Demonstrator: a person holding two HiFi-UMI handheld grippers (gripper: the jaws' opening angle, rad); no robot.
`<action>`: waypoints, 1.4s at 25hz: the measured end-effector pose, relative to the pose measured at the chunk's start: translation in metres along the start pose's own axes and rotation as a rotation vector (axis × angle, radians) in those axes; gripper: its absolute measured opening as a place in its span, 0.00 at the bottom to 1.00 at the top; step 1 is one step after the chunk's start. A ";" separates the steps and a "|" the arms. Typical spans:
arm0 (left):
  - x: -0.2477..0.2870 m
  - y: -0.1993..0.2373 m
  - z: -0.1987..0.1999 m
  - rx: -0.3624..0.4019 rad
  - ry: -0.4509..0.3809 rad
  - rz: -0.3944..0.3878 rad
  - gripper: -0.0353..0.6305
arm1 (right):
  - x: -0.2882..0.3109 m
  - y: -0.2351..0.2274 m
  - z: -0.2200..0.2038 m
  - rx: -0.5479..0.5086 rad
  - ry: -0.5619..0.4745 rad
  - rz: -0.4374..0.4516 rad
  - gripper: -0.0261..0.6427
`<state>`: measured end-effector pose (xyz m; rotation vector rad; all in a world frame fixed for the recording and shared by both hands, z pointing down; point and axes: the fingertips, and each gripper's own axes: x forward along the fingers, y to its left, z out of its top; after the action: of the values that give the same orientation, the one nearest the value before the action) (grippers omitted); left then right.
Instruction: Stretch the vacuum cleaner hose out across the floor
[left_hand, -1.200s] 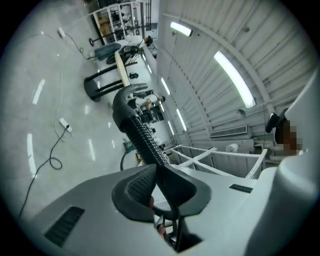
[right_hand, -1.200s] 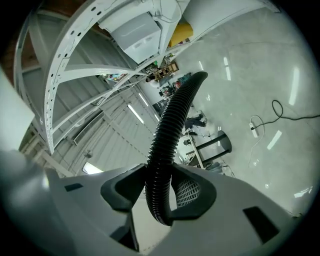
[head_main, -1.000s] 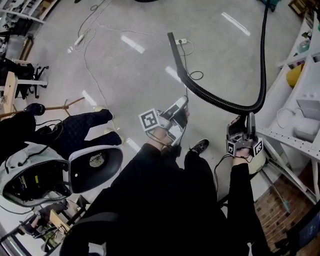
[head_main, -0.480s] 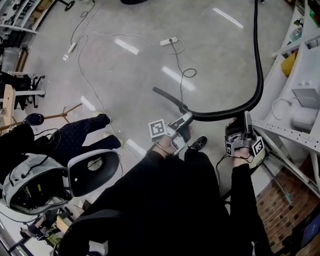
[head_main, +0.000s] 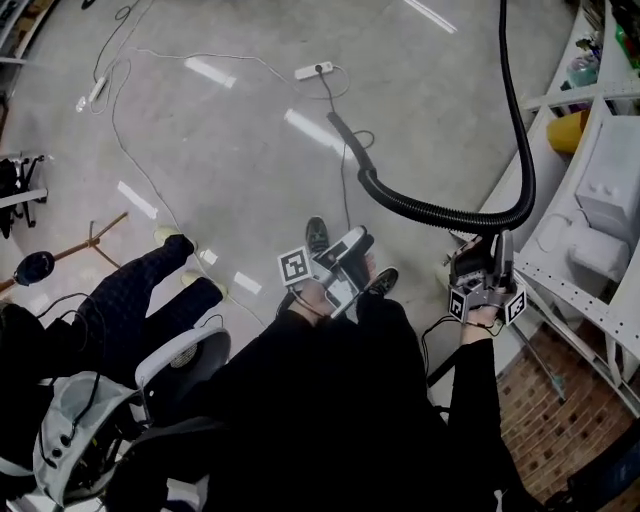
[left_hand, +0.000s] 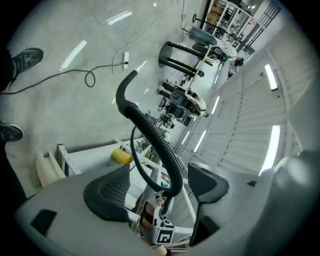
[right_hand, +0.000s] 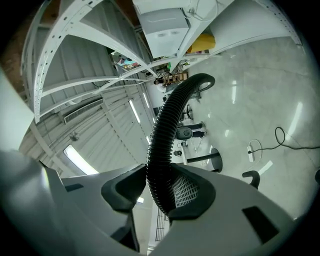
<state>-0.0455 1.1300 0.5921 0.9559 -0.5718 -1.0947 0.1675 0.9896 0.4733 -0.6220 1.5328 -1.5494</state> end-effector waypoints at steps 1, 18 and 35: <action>0.009 -0.007 0.017 0.000 -0.009 -0.016 0.59 | 0.009 0.001 -0.009 -0.002 0.001 0.007 0.28; 0.120 -0.018 0.176 0.340 -0.060 -0.109 0.53 | -0.006 -0.167 -0.019 0.271 0.169 -0.079 0.27; 0.033 0.206 0.190 1.106 0.558 0.694 0.34 | -0.002 -0.318 -0.131 -0.695 1.024 -0.380 0.53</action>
<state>-0.0843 1.0613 0.8630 1.7365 -0.9526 0.2213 -0.0098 1.0283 0.7650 -0.5150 2.9383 -1.6962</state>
